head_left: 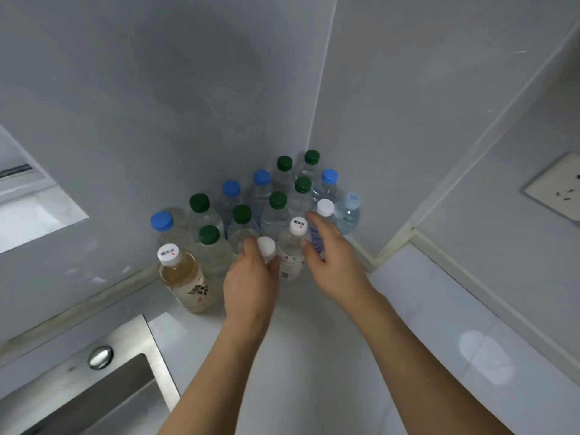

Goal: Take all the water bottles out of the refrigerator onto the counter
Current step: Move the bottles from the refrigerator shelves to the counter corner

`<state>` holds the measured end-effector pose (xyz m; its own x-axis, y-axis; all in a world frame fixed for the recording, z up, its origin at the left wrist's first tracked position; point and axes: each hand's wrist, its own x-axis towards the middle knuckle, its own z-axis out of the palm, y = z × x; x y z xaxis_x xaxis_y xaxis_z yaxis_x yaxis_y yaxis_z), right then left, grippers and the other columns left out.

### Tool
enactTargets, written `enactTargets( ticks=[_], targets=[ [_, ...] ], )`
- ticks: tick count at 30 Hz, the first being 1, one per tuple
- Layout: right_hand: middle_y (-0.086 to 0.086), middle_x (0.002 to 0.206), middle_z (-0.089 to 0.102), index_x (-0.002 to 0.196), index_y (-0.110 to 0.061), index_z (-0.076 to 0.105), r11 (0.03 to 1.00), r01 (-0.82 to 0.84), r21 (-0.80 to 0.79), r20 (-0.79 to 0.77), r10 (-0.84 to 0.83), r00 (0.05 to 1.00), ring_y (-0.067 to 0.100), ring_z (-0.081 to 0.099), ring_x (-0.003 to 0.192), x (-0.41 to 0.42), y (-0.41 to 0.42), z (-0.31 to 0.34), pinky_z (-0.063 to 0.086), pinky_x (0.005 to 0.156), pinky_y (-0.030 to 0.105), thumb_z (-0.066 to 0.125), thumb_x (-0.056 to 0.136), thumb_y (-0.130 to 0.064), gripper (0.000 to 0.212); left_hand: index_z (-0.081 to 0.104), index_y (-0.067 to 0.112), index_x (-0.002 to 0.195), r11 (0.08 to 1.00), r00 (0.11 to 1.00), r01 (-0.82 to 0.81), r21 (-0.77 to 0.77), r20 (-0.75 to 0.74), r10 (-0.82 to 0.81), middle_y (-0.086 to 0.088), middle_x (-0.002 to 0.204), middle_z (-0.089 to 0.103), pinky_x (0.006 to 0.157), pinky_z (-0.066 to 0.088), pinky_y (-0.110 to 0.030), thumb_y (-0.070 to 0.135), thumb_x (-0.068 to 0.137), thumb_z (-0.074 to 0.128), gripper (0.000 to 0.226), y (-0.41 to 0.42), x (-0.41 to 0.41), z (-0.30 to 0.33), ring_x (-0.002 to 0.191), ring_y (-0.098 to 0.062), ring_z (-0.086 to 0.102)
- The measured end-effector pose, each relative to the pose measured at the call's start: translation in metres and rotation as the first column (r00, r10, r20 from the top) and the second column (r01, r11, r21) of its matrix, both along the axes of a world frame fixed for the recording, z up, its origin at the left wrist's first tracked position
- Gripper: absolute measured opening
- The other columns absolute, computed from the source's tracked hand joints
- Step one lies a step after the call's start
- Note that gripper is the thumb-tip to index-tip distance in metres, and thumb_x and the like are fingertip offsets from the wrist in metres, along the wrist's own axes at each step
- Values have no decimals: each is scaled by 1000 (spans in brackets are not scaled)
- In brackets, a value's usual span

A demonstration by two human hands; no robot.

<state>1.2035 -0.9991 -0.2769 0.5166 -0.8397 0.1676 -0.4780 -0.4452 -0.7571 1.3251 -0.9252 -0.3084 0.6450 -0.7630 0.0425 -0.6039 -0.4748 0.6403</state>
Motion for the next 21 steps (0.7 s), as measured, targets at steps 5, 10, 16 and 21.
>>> enactTargets(
  ticks=[5, 10, 16, 21],
  targets=[
    [-14, 139, 44, 143, -18, 42, 996, 83, -44, 5, -82, 997, -18, 32, 122, -44, 23, 14, 23, 102, 1, 55, 96, -15, 49, 43, 6, 134, 996, 983, 35, -84, 181, -19, -16, 129, 55, 83, 54, -46, 33, 87, 70, 61, 9, -13, 1, 116, -37, 54],
    [-3, 148, 41, 144, -14, 39, 973, 227, -39, -87, -230, 969, 5, 35, 134, -105, 47, 20, 12, 97, -7, 54, 97, -19, 50, 36, 2, 146, 928, 882, 299, -225, 435, -179, -17, 151, 38, 118, 27, -49, 30, 95, 59, 63, 11, -58, 2, 143, -36, 30],
    [-8, 154, 32, 149, -20, 32, 906, 420, -53, -127, -424, 897, 2, 25, 140, -204, 89, 34, 13, 106, 6, 50, 99, -25, 53, 34, 7, 149, 820, 777, 540, -192, 489, -397, -13, 157, 32, 120, 18, -51, 30, 96, 57, 62, 6, -149, 9, 148, -33, 21],
    [-10, 153, 33, 148, -21, 33, 798, 597, -89, -81, -603, 794, 2, 27, 139, -296, 149, 56, 27, 113, 21, 50, 99, -23, 52, 34, 9, 147, 650, 625, 740, -174, 536, -568, -9, 154, 38, 118, 22, -51, 34, 98, 46, 56, 25, -251, 21, 145, -32, 26]
  ],
)
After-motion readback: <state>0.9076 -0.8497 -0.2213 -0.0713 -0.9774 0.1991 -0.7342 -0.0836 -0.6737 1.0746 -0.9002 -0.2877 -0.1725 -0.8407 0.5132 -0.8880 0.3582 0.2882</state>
